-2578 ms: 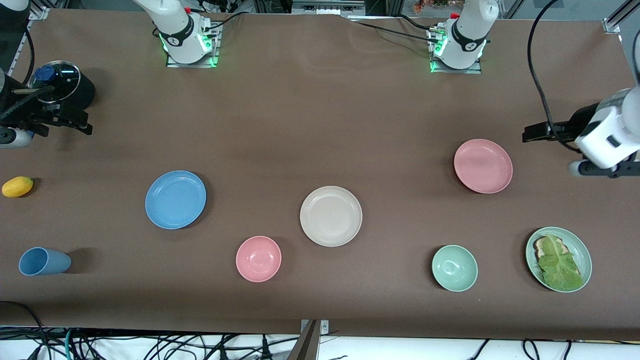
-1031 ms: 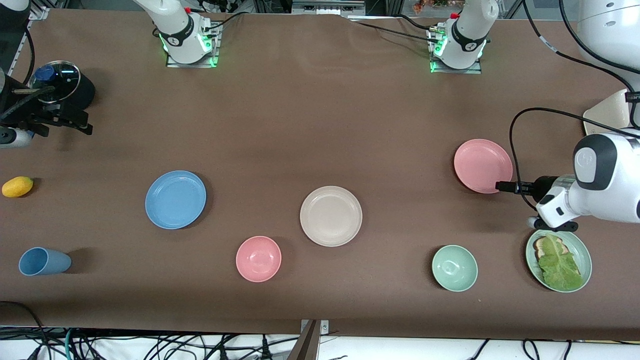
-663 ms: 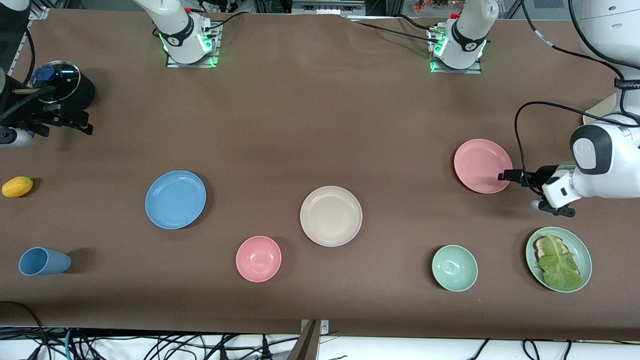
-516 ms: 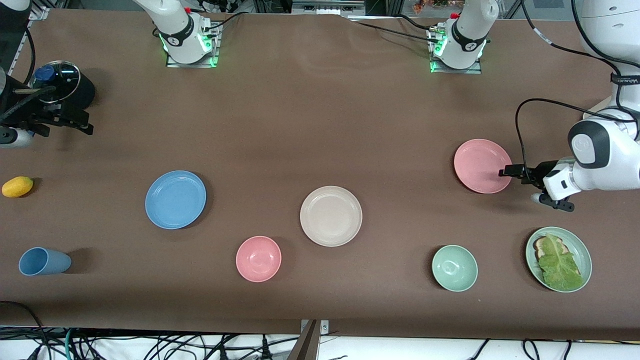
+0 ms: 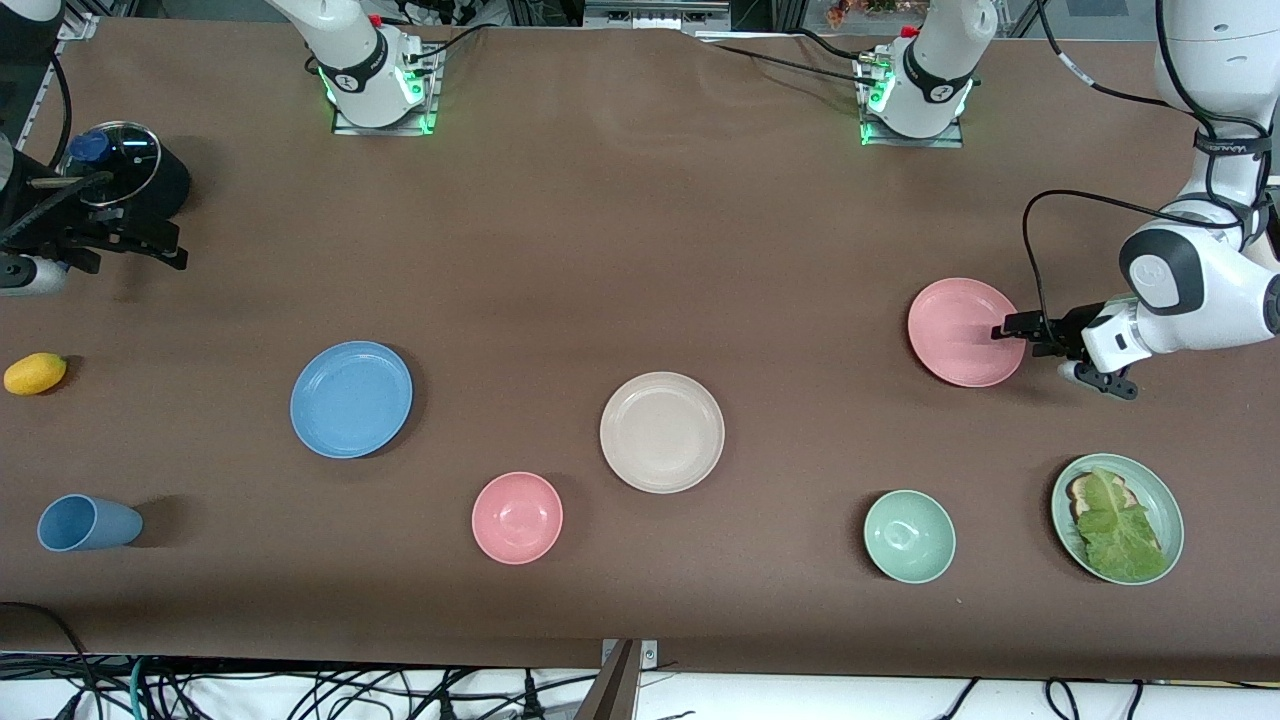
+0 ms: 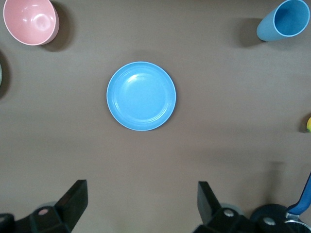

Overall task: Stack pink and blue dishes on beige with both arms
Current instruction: 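Close the left gripper on the pink plate rim, then carry the pink plate with the left gripper onto the beige plate, then lower the pink plate onto the beige plate and open the left gripper, then raise the left gripper away while the right gripper reaches the blue plate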

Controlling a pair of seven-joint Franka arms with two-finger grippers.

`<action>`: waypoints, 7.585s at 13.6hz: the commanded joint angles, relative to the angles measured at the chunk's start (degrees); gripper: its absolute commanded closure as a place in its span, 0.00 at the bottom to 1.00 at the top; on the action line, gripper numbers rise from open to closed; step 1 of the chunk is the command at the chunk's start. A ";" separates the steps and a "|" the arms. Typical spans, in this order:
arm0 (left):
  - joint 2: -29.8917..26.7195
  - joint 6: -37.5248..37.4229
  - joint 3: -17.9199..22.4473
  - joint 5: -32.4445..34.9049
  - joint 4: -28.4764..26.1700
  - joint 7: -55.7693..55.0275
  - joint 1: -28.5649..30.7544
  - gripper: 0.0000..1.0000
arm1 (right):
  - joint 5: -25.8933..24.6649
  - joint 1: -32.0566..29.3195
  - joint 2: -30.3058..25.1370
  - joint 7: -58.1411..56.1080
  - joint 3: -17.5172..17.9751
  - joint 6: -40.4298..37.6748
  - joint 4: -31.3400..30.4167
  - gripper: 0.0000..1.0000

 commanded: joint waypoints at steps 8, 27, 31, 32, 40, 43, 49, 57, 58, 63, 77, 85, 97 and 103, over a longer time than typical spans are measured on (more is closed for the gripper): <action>-0.91 0.88 3.52 -8.42 -6.01 3.05 -0.23 0.00 | -0.09 -0.22 0.28 0.47 0.30 -0.88 1.08 0.00; 0.15 -5.43 3.61 -7.64 2.58 1.32 -2.42 1.00 | 0.00 -0.30 0.28 0.55 0.13 -0.88 0.90 0.00; 0.23 -7.65 2.38 -8.25 7.16 -9.23 -8.47 1.00 | 0.00 -0.30 0.28 0.55 0.13 -0.88 0.90 0.00; 0.23 -7.56 1.60 -8.51 8.13 -12.38 -9.97 1.00 | 0.00 -0.30 0.28 0.47 0.13 -0.88 0.90 0.00; 1.37 0.77 -10.01 -8.52 15.96 -48.24 -18.75 1.00 | 0.00 -0.30 0.28 0.55 0.13 -0.88 0.99 0.00; 3.74 4.83 -9.93 -8.60 18.66 -58.35 -24.82 1.00 | 0.00 -0.22 0.28 0.47 0.13 -0.88 1.07 0.00; 12.44 9.56 -10.01 -8.52 27.47 -74.19 -31.51 1.00 | 0.00 -0.48 0.28 0.47 0.13 -0.53 1.16 0.00; 18.43 14.68 -10.01 -8.52 32.31 -80.97 -35.12 1.00 | -0.70 -0.83 1.25 0.29 -0.14 0.53 1.51 0.00; 18.51 14.68 -10.01 -8.43 32.31 -80.97 -35.04 1.00 | -0.62 -1.35 1.51 0.29 -0.14 0.53 1.51 0.00; 18.25 14.68 -9.93 -7.64 32.04 -79.65 -35.03 1.00 | -0.09 -1.71 1.60 0.38 -0.05 0.44 1.51 0.00; 14.91 14.33 -9.31 -3.68 24.74 -72.97 -35.83 0.59 | -0.09 -0.83 7.57 -1.03 0.39 1.84 0.55 0.00; 9.74 3.64 -6.77 -3.42 27.12 -73.42 -34.86 0.00 | -0.09 -1.18 13.20 -2.08 0.22 18.95 -8.05 0.00; 3.50 -43.58 0.62 9.76 49.80 -56.57 -24.59 0.00 | 0.35 -3.38 22.00 -3.66 -0.05 42.52 -22.28 0.01; -1.87 -47.28 0.27 10.81 49.53 -54.60 -15.09 0.00 | 0.35 -4.26 21.90 -4.10 -0.14 51.24 -28.81 0.10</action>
